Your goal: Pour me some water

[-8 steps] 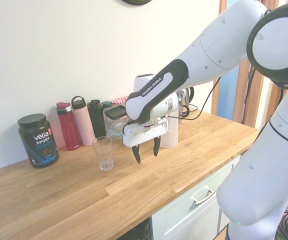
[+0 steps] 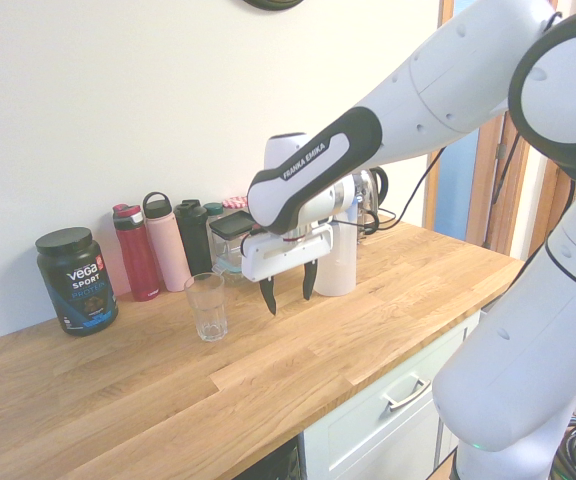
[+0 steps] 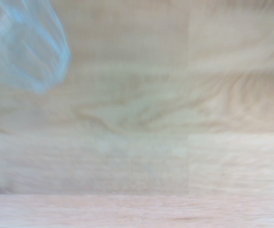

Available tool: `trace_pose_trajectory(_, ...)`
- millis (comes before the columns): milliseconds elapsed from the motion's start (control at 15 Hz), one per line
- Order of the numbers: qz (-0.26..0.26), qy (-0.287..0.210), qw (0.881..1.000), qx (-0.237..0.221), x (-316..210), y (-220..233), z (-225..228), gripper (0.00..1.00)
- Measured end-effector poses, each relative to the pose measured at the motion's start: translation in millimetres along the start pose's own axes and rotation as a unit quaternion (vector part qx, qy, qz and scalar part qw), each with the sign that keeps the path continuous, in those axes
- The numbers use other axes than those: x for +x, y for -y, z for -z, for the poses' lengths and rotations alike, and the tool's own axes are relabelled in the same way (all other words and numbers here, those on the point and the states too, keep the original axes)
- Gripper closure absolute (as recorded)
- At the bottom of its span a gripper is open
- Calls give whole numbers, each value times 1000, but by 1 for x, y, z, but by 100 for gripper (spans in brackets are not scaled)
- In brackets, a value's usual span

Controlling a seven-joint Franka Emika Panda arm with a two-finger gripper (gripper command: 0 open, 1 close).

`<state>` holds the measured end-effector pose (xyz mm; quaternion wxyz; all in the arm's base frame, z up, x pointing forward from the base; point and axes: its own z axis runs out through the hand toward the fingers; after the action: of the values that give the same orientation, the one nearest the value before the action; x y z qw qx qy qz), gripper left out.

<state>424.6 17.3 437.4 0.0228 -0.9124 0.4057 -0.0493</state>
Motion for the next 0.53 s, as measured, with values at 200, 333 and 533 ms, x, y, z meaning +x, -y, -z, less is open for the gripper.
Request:
trace_pose_trajectory(200,-30,-20,999,17,5,-4,65,0)
trace_pose_trajectory(333,-67,-39,997,25,11,-13,106,0)
trace_pose_trajectory(533,-127,-64,989,29,33,-40,149,0)
